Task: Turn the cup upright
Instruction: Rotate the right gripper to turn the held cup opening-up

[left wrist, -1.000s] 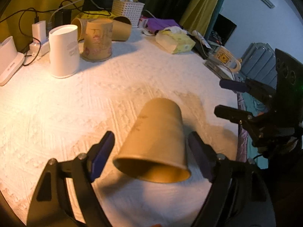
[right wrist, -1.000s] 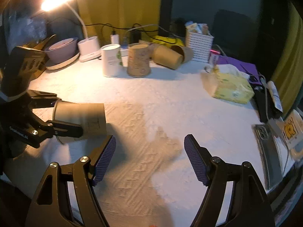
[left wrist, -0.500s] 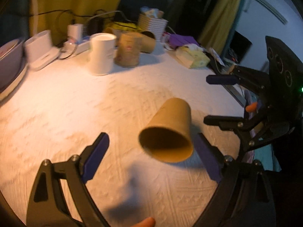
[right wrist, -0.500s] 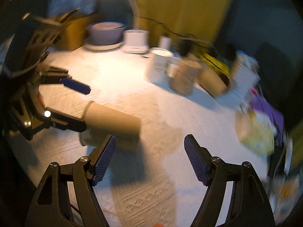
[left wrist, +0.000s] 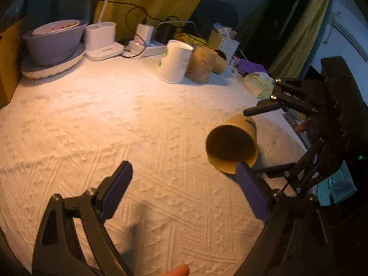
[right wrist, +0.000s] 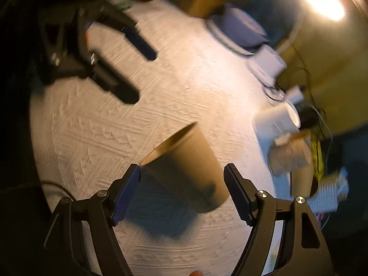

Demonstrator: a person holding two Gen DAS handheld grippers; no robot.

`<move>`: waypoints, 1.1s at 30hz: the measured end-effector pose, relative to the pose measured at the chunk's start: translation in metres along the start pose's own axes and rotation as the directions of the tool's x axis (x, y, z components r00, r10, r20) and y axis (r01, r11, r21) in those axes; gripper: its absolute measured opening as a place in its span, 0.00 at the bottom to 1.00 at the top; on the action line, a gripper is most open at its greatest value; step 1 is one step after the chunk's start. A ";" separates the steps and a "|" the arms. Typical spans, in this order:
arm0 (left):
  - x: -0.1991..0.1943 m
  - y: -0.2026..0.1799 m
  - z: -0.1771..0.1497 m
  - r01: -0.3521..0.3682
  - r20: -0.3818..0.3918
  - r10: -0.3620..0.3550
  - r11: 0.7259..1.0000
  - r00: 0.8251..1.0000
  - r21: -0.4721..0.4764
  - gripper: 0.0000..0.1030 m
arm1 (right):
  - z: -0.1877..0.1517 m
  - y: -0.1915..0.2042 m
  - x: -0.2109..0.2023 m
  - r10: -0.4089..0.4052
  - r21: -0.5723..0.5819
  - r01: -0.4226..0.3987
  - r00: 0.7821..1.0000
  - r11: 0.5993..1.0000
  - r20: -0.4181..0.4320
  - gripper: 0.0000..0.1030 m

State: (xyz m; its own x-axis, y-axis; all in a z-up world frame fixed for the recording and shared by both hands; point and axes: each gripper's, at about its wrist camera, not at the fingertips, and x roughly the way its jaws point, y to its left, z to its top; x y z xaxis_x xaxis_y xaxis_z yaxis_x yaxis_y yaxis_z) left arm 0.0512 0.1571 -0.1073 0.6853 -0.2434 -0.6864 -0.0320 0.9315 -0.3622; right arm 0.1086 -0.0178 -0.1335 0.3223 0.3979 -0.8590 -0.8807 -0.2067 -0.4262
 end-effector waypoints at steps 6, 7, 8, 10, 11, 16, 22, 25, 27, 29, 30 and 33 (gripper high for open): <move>-0.004 0.014 0.000 -0.012 0.010 0.012 1.000 1.000 -0.026 0.89 | 0.012 -0.003 0.017 0.012 -0.106 -0.019 0.998 0.994 -0.064 0.75; -0.004 0.015 -0.001 -0.013 0.010 0.013 1.000 1.000 -0.029 0.89 | 0.013 -0.004 0.020 0.016 -0.123 -0.025 0.997 0.992 -0.081 0.75; -0.004 0.018 -0.001 -0.014 0.010 0.015 0.999 1.000 -0.034 0.89 | 0.013 -0.004 0.024 0.015 -0.146 -0.029 0.995 0.989 -0.098 0.75; -0.005 0.021 -0.002 -0.015 0.011 0.015 0.999 1.000 -0.046 0.89 | 0.015 -0.004 0.030 0.011 -0.176 -0.033 0.992 0.984 -0.126 0.75; -0.004 0.022 -0.002 -0.015 0.011 0.015 0.999 1.000 -0.052 0.89 | 0.016 -0.004 0.033 0.012 -0.180 -0.037 0.990 0.983 -0.139 0.75; -0.002 0.025 -0.003 -0.023 0.004 0.023 0.998 1.000 -0.060 0.89 | 0.018 -0.009 0.047 0.010 -0.167 -0.041 0.983 0.985 -0.181 0.69; 0.000 0.022 -0.001 -0.030 0.010 0.031 0.997 0.999 -0.066 0.89 | 0.015 -0.031 0.038 0.043 0.007 -0.042 0.992 0.999 -0.118 0.67; 0.002 0.019 0.002 -0.031 0.012 0.031 0.997 0.999 -0.065 0.89 | 0.008 -0.045 0.032 0.048 0.132 -0.039 0.997 0.990 -0.066 0.67; 0.003 0.015 0.004 -0.031 0.013 0.032 0.998 0.999 -0.059 0.89 | 0.000 -0.055 0.026 0.035 0.233 -0.030 0.999 0.972 -0.018 0.67; 0.004 0.011 0.007 -0.034 0.017 0.035 0.998 0.999 -0.054 0.89 | -0.009 -0.065 0.022 0.016 0.328 -0.025 0.999 0.944 0.031 0.67; 0.005 0.008 0.009 -0.036 0.020 0.037 0.998 0.999 -0.049 0.89 | -0.014 -0.069 0.019 -0.001 0.376 -0.021 0.998 0.927 0.058 0.67; 0.008 0.000 0.013 -0.039 0.026 0.040 0.999 0.999 -0.038 0.89 | -0.030 -0.079 0.012 -0.045 0.507 -0.025 0.991 0.862 0.124 0.67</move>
State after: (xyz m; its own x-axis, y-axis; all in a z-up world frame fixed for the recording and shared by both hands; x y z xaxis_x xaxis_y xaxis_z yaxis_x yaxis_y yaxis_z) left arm 0.0657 0.1586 -0.1047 0.7019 -0.1992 -0.6839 -0.0864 0.9292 -0.3594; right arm 0.1921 -0.0230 -0.1191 0.3157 0.5143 -0.7974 -0.9427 0.2652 -0.2022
